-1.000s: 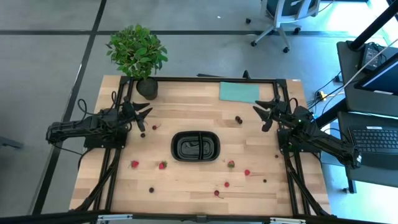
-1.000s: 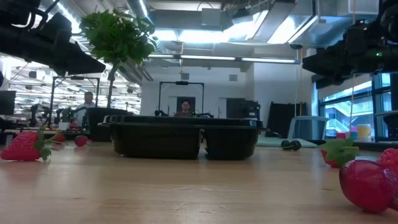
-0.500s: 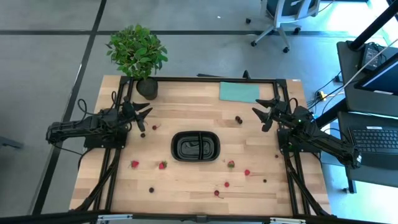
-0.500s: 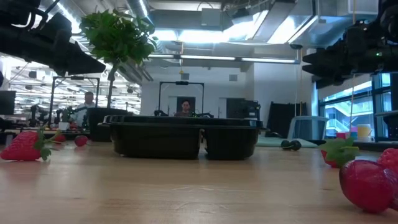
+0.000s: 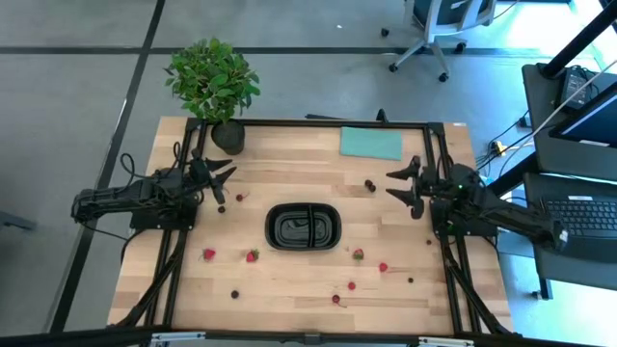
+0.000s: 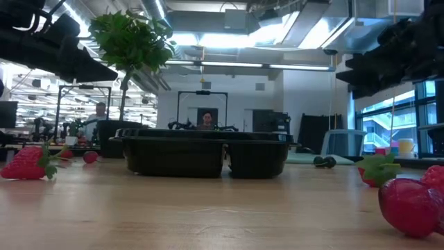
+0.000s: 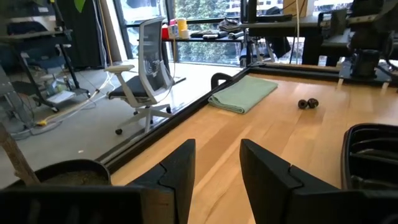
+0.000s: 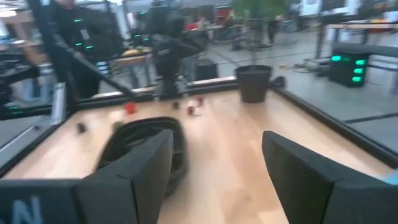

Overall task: Pick and placing Produce into tupperware
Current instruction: Put the right strawberry into the left section of the black bin

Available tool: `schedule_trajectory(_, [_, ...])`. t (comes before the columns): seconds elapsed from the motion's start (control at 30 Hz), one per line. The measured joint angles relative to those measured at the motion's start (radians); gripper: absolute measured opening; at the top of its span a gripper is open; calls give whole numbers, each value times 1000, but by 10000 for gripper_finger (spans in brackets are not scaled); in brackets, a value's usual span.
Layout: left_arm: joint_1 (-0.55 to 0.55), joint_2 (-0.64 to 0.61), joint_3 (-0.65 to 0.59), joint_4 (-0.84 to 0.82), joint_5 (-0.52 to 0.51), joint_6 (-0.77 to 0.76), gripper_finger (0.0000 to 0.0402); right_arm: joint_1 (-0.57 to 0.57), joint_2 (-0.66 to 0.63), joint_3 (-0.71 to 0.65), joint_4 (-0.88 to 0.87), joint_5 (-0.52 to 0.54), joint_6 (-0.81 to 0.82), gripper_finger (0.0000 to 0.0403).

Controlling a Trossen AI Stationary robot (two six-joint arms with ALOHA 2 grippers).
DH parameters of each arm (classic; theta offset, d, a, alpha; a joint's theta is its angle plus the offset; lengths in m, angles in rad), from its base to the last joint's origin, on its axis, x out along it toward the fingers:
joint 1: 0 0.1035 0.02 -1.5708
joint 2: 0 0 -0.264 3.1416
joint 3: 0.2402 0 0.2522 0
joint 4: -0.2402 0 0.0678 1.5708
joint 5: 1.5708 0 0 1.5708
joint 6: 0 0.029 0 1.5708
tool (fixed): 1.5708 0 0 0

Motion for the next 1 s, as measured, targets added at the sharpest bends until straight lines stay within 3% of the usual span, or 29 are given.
schedule_trajectory(0.1, [0, 0, 0, 0, 0, 1, 120, 69, 73, 53, 0, 11, -36, 245])
schedule_trajectory(0.23, [0, 0, 0, 0, 0, 1, 120, 162, 207, 140, -21, 118, -84, 237])
schedule_trajectory(0.5, [0, 0, 0, 0, 0, 1, 120, 329, 577, 374, -176, 237, -57, 231])
schedule_trajectory(0.77, [0, 0, 0, 0, 0, 1, 120, 509, 951, 618, -399, 247, -15, 230])
schedule_trajectory(1.0, [0, 0, 0, 0, 0, 1, 120, 660, 1203, 794, -542, 247, 90, 230])
